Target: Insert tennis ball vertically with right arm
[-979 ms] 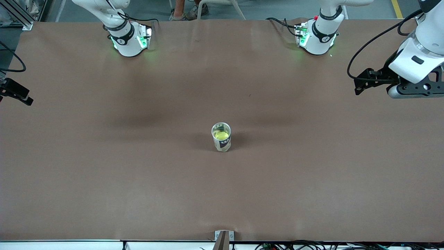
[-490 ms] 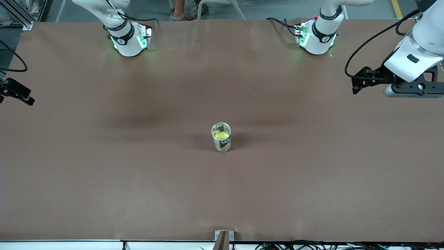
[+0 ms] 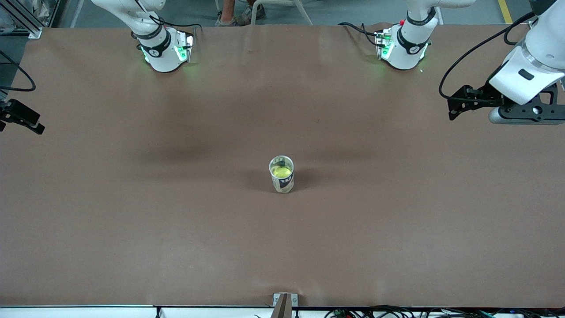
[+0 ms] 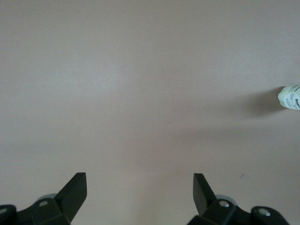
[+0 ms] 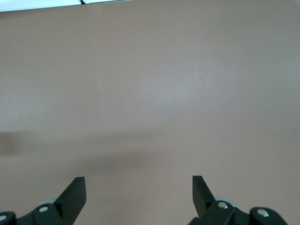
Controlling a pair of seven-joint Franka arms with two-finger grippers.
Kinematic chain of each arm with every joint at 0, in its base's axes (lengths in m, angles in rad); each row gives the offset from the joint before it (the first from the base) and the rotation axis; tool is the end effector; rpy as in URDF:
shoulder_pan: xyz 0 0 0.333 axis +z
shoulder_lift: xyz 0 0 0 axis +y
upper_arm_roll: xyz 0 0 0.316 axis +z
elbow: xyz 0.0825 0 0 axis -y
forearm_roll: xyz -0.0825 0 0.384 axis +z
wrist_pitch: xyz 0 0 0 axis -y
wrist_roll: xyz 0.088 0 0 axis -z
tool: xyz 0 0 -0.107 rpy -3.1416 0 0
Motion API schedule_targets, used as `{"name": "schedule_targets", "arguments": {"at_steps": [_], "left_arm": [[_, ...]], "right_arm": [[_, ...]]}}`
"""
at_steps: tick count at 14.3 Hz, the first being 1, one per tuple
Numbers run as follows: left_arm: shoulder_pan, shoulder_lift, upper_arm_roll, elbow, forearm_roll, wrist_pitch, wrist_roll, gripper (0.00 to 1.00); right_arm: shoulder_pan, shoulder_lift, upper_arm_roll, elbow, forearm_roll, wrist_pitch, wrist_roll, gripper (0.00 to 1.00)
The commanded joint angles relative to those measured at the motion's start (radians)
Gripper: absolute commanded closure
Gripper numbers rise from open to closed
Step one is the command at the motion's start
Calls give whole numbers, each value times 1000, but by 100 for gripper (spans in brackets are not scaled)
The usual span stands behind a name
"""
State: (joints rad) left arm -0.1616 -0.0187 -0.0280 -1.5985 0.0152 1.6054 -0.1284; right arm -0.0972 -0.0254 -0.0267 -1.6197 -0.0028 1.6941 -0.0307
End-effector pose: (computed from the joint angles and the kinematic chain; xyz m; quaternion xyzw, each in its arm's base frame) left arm 0.5424 -0.1026 0.6248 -0.9994 0.0308 -0.0139 0.0057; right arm 0.5542 -0.0695 0.6267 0.9977 -0.0464 0.0496 0.0049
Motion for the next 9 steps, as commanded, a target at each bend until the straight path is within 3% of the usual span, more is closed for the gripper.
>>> {"name": "schedule_targets", "arguments": {"at_steps": [1,7,9], "left_arm": [[1,10,5,28,0,-25,15,0],[17,-1,0,23,0,-38,13,0],[81,-1,-50,28,-1,-53,19,0]], "right_arm": [[-10,-16,10,-8,-20,-1,-5,0],[-10,-15,10,-8,-20,2,-5,0],[-12,-14,10,-8,-20,4,-3,0]]}}
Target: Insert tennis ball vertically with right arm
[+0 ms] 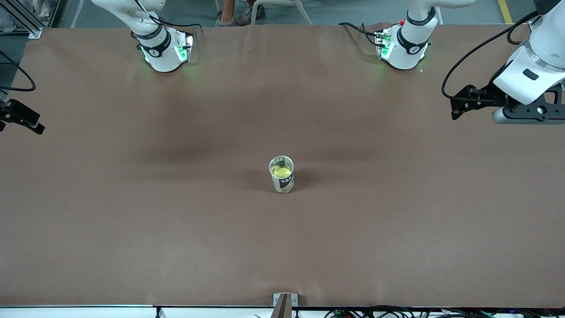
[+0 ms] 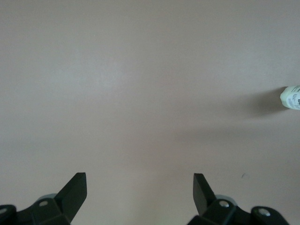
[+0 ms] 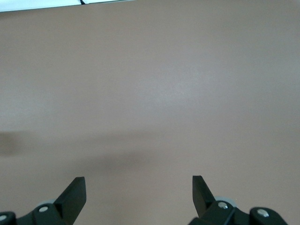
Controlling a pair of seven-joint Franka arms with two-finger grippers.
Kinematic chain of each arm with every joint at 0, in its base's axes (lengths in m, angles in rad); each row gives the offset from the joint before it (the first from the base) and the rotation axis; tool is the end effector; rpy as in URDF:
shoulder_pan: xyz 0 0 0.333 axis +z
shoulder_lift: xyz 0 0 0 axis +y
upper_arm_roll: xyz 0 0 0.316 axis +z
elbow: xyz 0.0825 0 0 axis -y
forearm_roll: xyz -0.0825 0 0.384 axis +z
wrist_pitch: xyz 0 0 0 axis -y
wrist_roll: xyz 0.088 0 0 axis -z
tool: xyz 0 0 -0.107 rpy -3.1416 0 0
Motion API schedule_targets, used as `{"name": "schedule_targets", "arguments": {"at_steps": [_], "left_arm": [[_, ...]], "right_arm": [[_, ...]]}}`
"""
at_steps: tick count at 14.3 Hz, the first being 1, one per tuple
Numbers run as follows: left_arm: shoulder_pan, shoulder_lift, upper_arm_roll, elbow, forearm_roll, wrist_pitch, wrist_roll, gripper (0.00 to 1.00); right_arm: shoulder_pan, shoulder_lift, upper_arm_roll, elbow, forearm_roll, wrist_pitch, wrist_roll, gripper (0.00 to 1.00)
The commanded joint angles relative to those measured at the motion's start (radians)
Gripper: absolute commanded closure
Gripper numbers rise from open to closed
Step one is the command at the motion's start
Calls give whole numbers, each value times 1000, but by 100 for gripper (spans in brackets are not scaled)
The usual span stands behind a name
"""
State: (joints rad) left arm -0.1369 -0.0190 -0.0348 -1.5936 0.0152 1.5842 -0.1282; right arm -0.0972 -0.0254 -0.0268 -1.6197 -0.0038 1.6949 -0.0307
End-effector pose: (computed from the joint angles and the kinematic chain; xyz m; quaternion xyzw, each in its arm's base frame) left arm 0.5420 -0.0925 0.6254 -0.9997 0.0218 -0.0059 0.0071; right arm 0.5542 -0.0696 0.6268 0.9977 -0.0464 0.0500 0.0054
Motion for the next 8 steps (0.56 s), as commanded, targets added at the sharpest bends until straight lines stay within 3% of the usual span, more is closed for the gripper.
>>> {"name": "schedule_targets", "arguments": {"at_steps": [1,5,8], "left_arm": [[88,-1,-74,23,-1,-32,15,0],[138,5,-143,23,0,-35,4,0],[140,5,-139,23,0,-35,-1,0]], "right_arm": [[-10,-14,10,-8,-21,2,-5,0],[-10,-14,10,-8,-22,3,-5,0],[-9,-14,10,-8,-22,3,-5,0]]}}
